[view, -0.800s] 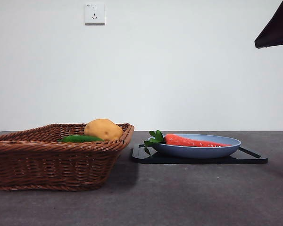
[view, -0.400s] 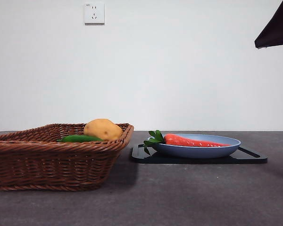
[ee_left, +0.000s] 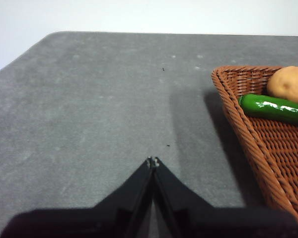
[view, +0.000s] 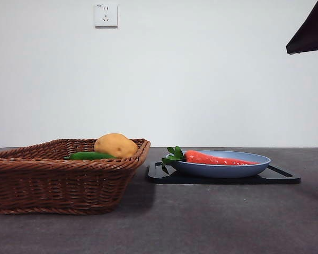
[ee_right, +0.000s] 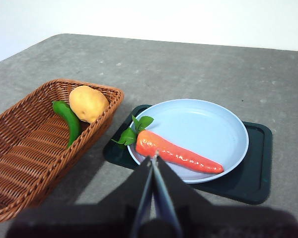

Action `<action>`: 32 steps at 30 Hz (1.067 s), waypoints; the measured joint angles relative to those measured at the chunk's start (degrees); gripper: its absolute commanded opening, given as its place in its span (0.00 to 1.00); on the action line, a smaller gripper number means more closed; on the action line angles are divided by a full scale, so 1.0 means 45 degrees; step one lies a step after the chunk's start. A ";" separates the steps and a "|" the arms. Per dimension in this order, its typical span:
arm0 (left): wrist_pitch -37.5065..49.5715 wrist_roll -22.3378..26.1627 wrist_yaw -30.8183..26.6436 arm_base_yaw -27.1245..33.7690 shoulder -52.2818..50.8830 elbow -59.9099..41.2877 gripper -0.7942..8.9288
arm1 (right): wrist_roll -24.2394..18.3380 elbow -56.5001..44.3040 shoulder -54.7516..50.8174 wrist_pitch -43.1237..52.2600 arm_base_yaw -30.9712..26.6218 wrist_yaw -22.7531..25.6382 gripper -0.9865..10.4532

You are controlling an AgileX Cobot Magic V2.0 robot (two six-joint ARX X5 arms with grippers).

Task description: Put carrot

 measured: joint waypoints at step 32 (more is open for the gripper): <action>-0.0063 -0.0549 0.0000 -0.0491 -0.0675 0.0000 0.09 | 0.0000 0.0000 0.0000 0.0000 0.0000 0.0000 0.09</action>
